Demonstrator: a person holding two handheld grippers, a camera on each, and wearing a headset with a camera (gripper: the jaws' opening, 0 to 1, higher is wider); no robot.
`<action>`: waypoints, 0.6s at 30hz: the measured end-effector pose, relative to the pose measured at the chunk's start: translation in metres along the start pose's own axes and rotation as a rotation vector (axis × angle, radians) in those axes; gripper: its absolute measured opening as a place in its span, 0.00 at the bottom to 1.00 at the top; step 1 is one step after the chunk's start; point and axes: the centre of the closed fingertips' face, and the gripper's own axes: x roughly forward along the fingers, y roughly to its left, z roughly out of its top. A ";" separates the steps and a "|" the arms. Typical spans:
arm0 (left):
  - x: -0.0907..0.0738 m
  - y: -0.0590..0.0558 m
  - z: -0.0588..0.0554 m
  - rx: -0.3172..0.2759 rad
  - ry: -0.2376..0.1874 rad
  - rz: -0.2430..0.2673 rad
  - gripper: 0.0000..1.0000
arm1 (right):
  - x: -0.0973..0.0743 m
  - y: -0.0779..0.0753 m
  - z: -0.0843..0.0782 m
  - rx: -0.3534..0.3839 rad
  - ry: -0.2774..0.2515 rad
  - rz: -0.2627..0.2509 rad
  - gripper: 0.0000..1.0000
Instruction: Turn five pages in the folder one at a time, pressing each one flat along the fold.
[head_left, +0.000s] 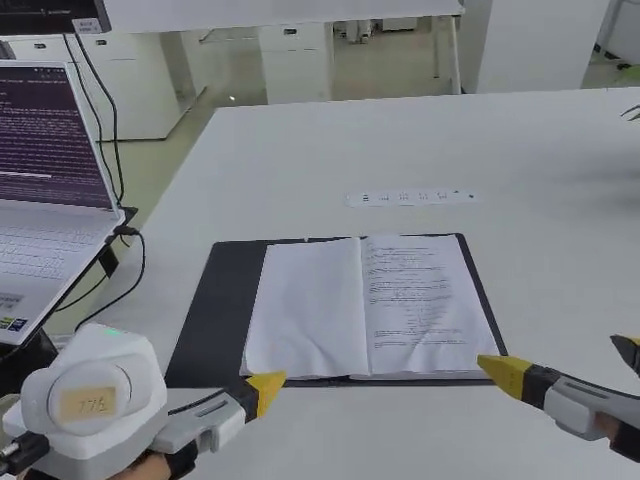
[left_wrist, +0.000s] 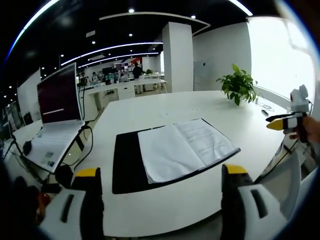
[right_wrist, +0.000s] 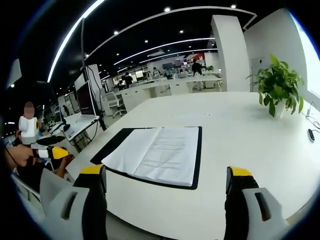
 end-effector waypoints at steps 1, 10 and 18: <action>0.003 -0.003 0.001 0.004 0.001 -0.005 0.99 | 0.000 -0.001 0.000 0.001 -0.001 -0.001 0.99; 0.043 -0.029 0.006 0.006 0.024 -0.057 0.99 | -0.002 -0.007 -0.007 0.016 0.001 -0.005 0.95; 0.094 -0.074 -0.011 0.030 0.096 -0.137 0.83 | -0.002 -0.016 -0.011 0.031 0.002 -0.013 0.89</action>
